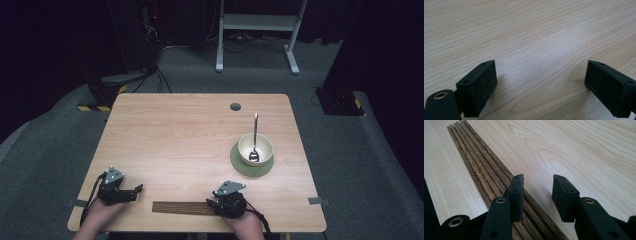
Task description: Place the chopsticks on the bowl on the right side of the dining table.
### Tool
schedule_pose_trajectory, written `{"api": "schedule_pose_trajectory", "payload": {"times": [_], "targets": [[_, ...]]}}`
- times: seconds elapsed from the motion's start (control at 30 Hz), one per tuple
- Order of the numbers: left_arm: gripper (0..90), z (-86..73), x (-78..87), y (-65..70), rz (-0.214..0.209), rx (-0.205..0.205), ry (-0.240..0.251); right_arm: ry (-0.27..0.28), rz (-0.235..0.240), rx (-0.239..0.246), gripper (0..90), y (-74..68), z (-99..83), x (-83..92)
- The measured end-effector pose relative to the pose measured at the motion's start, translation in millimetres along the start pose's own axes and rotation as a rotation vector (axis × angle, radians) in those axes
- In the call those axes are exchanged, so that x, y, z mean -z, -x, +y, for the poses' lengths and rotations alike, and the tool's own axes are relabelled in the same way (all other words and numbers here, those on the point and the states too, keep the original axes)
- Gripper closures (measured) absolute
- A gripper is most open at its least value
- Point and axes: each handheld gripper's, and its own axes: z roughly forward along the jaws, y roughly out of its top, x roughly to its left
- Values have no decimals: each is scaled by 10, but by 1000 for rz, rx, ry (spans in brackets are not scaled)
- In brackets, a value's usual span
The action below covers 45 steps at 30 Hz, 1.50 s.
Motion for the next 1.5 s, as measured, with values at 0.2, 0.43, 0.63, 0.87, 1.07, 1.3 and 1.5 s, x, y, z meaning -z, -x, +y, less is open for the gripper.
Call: {"api": "schedule_pose_trajectory", "payload": {"times": [0.2,0.43,0.63,0.87,1.07,1.3,1.5], "targets": [[112,0,1,0,-1,-1,0,1,-12,-8,619,22,-2,-2],[115,-1,1,0,-1,-1,0,-5,-39,-33,620,94,-18,-6],[118,-1,5,1,-2,-3,0,-2,-71,-39,659,156,-34,14],[121,-3,4,1,-4,-2,2,0,-88,-32,708,176,-41,21],[122,-3,4,-1,-8,-2,3,1,-112,-37,760,211,-55,38],[123,-1,2,0,-7,-3,3,4,-118,-55,801,264,-79,66],[126,-2,4,1,-8,-3,3,10,-119,-53,826,294,-85,68]]}}
